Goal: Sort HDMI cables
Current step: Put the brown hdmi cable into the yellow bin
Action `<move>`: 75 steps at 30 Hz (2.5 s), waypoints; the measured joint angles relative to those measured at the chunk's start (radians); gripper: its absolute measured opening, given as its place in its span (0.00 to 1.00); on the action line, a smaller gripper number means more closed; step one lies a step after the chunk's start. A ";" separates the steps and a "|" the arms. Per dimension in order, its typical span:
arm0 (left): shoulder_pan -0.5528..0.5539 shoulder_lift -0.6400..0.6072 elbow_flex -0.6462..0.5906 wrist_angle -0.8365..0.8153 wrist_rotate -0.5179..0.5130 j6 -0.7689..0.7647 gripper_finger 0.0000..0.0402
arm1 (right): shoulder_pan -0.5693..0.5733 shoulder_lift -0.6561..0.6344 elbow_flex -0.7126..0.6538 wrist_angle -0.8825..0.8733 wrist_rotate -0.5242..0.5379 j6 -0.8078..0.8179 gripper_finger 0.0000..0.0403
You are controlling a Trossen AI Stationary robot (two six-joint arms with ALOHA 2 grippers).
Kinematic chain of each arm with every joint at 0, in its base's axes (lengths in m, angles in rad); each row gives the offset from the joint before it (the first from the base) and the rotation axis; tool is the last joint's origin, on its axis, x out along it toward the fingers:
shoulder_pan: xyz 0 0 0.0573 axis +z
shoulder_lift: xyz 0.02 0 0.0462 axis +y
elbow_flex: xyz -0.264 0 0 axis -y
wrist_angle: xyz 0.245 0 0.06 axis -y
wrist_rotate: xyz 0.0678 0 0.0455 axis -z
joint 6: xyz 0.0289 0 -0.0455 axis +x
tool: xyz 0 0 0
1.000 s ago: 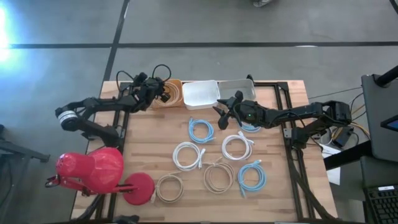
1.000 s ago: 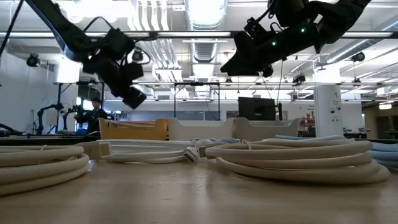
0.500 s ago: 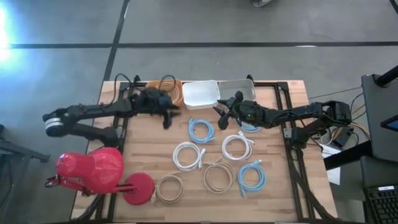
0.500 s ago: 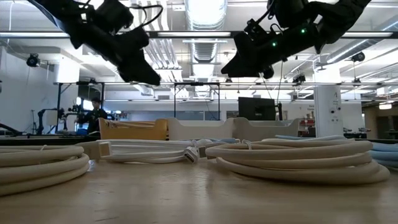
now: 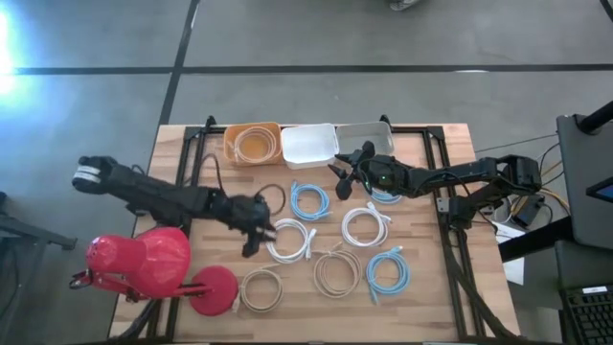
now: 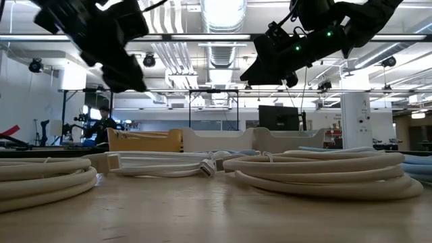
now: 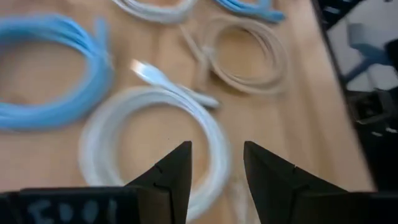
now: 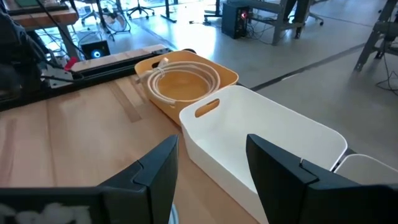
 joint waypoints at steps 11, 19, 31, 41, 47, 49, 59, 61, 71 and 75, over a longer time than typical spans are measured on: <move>-0.196 0.135 0.000 -0.050 -0.029 -0.261 0.46 | 0.001 0.000 0.000 0.000 0.000 0.001 0.45; -0.285 0.261 0.000 -0.042 -0.039 -0.342 0.54 | 0.001 0.000 -0.003 -0.001 -0.002 0.001 0.45; -0.337 0.389 0.000 -0.043 -0.179 -0.319 0.45 | 0.001 0.000 -0.005 -0.001 -0.003 0.015 0.45; -0.333 0.257 -0.001 -0.146 -0.253 -0.294 0.06 | 0.001 0.000 -0.005 -0.001 -0.003 0.011 0.45; -0.328 0.073 -0.002 -0.256 -0.438 -0.239 0.09 | 0.001 0.000 -0.005 -0.001 -0.003 0.012 0.45; -0.323 0.012 -0.002 -0.296 -0.479 -0.222 0.08 | 0.001 0.000 -0.005 -0.001 -0.003 0.012 0.45; -0.225 -0.189 -0.002 -0.360 -1.191 0.118 0.09 | 0.001 0.000 -0.006 0.000 -0.002 0.011 0.45; -0.163 -0.209 -0.002 -0.357 -1.287 0.166 0.09 | 0.001 0.000 -0.006 0.000 -0.002 0.011 0.45; 0.406 -0.197 -0.001 -0.146 -1.068 0.307 0.08 | 0.000 0.000 -0.006 0.000 -0.001 0.009 0.45; 0.651 -0.132 -0.001 0.022 -0.736 0.424 0.09 | 0.000 0.000 -0.006 0.001 -0.001 0.008 0.45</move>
